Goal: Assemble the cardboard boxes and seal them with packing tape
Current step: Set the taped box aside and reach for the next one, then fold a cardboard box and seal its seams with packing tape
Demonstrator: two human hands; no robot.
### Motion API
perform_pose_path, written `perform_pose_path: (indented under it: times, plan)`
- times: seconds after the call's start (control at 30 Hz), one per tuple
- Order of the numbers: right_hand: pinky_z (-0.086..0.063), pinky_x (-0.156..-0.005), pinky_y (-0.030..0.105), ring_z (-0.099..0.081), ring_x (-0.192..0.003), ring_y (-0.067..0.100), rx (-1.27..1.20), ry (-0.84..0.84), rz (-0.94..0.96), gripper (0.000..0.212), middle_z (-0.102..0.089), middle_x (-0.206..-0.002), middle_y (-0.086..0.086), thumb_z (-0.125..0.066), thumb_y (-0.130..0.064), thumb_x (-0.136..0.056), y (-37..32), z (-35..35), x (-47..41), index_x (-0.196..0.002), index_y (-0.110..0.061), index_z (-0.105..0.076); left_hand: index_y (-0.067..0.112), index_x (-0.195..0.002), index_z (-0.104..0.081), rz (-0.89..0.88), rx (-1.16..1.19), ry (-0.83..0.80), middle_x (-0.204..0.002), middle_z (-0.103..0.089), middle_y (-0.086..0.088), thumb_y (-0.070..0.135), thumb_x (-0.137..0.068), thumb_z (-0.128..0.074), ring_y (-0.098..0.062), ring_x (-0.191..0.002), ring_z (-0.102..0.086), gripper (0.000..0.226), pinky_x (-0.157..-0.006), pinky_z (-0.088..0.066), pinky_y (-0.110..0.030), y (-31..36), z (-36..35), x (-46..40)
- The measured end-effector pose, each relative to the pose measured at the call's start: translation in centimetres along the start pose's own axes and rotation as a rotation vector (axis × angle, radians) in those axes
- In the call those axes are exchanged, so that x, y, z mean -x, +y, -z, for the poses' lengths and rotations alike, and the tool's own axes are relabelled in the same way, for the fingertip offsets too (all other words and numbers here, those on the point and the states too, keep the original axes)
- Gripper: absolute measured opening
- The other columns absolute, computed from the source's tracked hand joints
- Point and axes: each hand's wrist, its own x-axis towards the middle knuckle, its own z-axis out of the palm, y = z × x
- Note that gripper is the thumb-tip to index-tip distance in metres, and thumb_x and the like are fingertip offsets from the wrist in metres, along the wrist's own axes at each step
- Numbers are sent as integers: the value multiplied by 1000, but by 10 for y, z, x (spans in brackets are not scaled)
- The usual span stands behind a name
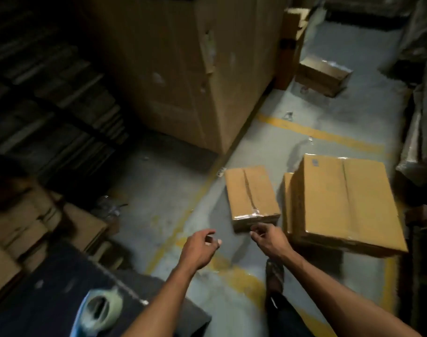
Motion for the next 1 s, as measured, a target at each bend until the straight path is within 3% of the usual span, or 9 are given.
perform_pose_path:
  times: [0.13, 0.3, 0.4, 0.57, 0.7, 0.9, 1.0]
  plan:
    - [-52, -71, 26, -65, -71, -2, 75, -39, 251, 16, -74, -81, -14, -72, -37, -93, -117, -70, 64, -103, -26, -78, 25, -120, -74, 18, 170, 238, -97, -74, 10, 34, -91, -77, 1, -84, -69, 31, -84, -54, -19, -83, 72, 123]
    - [-52, -73, 25, -71, -81, 5, 235, -243, 573, 17, -72, -88, -17, -69, -35, -96, -267, -149, 115, -107, -24, -77, 20, -114, -78, 160, 286, 558, -106, -77, 4, 24, -90, -79, -6, -93, -70, 24, -76, -46, -7, -183, 171, 231]
    - [-51, -75, 24, -70, -85, 4, 311, -310, 770, 15, -76, -95, -13, -68, -33, -96, -353, -192, 130, -106, -27, -77, 27, -112, -77, 239, 376, 710, -100, -78, 5, 29, -90, -80, -4, -88, -71, 23, -80, -56, -23, -232, 220, 285]
    - [-56, -79, 32, -73, -95, 17, 403, -403, 1021, 19, -78, -101, -5, -65, -40, -95, -474, -277, 146, -107, -31, -77, 28, -111, -74, 417, 545, 881, -99, -78, 6, 31, -94, -77, -7, -81, -76, 18, -84, -62, -37, -304, 277, 352]
    - [-51, -70, 15, -67, -89, 5, 404, -536, 1063, 25, -74, -112, -8, -61, -42, -98, -549, -352, 158, -119, -31, -71, 29, -111, -72, 457, 610, 925, -103, -75, 8, 28, -95, -75, -11, -85, -75, 16, -83, -61, -37, -363, 330, 370]
    - [-52, -73, 18, -66, -95, 7, 582, -578, 1056, 31, -71, -116, -8, -63, -41, -100, -642, -485, 134, -129, -29, -66, 25, -104, -73, 420, 753, 988, -99, -77, 2, 20, -98, -71, -18, -88, -75, 8, -85, -61, -43, -492, 429, 340]
    - [-57, -86, 29, -66, -99, 9, 702, -504, 1011, 29, -70, -114, -8, -66, -39, -97, -697, -557, 100, -125, -30, -67, 22, -101, -74, 385, 798, 993, -97, -77, -1, 19, -98, -71, -19, -84, -75, 5, -72, -59, -37, -570, 486, 311]
